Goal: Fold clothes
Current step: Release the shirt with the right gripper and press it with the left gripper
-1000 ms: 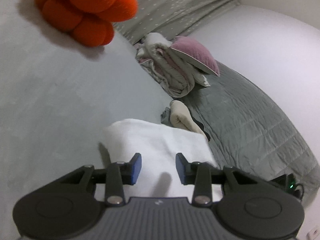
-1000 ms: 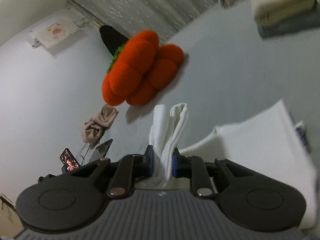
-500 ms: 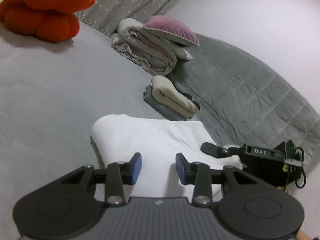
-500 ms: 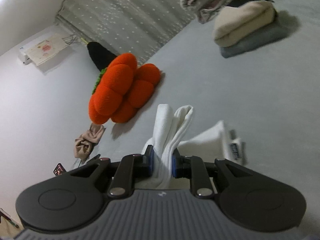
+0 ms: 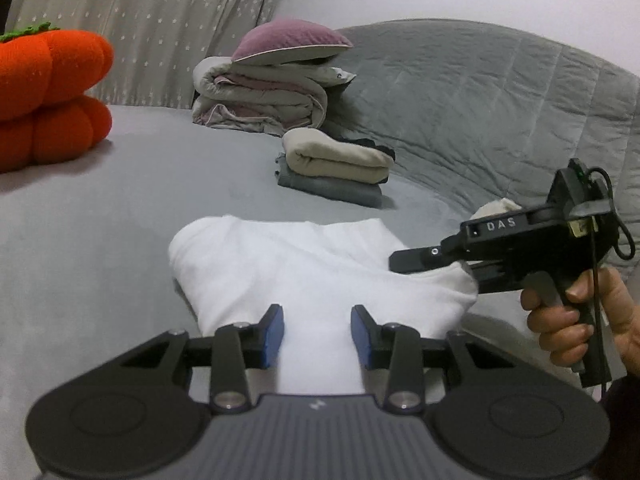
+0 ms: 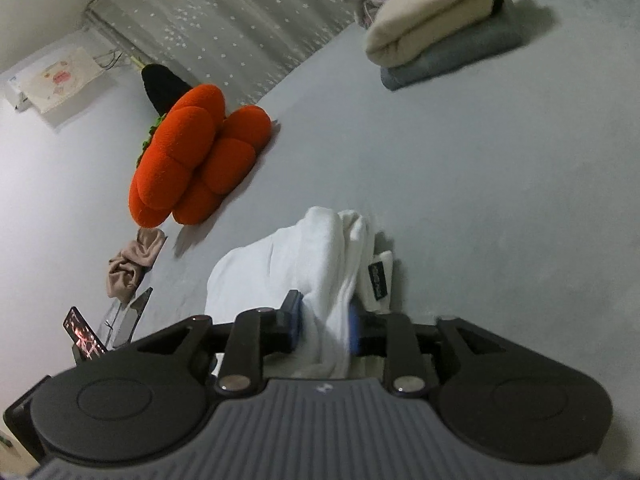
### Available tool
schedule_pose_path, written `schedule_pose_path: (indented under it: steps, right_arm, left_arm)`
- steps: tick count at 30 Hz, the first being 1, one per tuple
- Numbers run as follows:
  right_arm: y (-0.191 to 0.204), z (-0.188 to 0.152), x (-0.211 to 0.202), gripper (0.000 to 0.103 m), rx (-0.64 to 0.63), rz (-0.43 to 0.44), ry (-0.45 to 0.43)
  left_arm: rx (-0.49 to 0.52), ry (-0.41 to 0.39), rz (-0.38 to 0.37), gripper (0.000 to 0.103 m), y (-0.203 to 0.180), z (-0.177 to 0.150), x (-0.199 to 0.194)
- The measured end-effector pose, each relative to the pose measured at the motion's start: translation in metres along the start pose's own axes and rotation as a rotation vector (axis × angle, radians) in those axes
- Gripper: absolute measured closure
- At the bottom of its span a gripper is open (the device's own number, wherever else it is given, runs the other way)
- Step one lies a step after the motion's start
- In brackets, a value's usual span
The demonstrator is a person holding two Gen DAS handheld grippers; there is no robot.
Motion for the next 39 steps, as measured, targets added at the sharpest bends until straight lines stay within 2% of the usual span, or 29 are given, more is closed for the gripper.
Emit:
schedule_pose_path:
  steps: [2,5,8,10,11,12,16,18,24,28,33,39]
  right_arm:
    - [0.008,0.0,-0.012,0.065,-0.088,-0.052,-0.051]
    - [0.022,0.0,-0.03,0.065,-0.224,-0.124,-0.129]
    - [0.046,-0.011,-0.041,0.065,-0.385,-0.13,-0.192]
    - [0.063,-0.023,-0.038,0.071,-0.504,-0.124,-0.199]
    - [0.068,-0.029,-0.035,0.082,-0.552,-0.121,-0.194]
    - [0.073,-0.036,-0.033,0.087,-0.597,-0.12,-0.188]
    - [0.082,-0.06,-0.024,0.094,-0.744,-0.134,-0.157]
    - [0.072,-0.064,-0.021,0.103,-0.758,-0.166,-0.13]
    - [0.046,-0.073,-0.024,0.103,-0.676,-0.182,-0.067]
    - [0.031,-0.072,-0.023,0.103,-0.547,-0.138,-0.045]
    - [0.043,-0.07,-0.027,0.103,-0.562,-0.127,-0.053]
    - [0.047,-0.058,-0.039,0.1,-0.529,-0.081,-0.105]
  left_arm:
    - [-0.008,-0.019,-0.025,0.066,-0.002,0.006,-0.007]
    - [0.02,-0.047,-0.059,0.066,-0.009,0.011,-0.017]
    - [0.051,-0.029,-0.087,0.074,-0.015,0.008,-0.015]
    - [0.072,-0.005,-0.095,0.08,-0.018,0.002,-0.01]
    - [0.082,0.007,-0.1,0.081,-0.019,0.0,-0.008]
    - [0.092,0.012,-0.1,0.081,-0.021,-0.003,-0.007]
    - [0.101,0.028,-0.11,0.081,-0.02,-0.011,-0.005]
    - [0.097,0.041,-0.121,0.081,-0.019,-0.013,-0.003]
    - [0.069,0.075,-0.165,0.086,-0.015,-0.018,-0.001]
    - [0.064,0.08,-0.167,0.086,-0.016,-0.018,0.001]
    - [0.038,0.065,-0.181,0.085,-0.014,-0.014,-0.004]
    - [-0.156,0.034,-0.228,0.084,0.011,0.003,-0.008]
Point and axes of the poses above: each gripper's, at about its wrist camera, not at the fingertips, and x roughly the way its jaws point, y to its left, z to its top, the point moved 4 cm from there along x, roughly the way its jaws point, and after that the axes turned 4 degrees about -x, right-handed, at the moved point
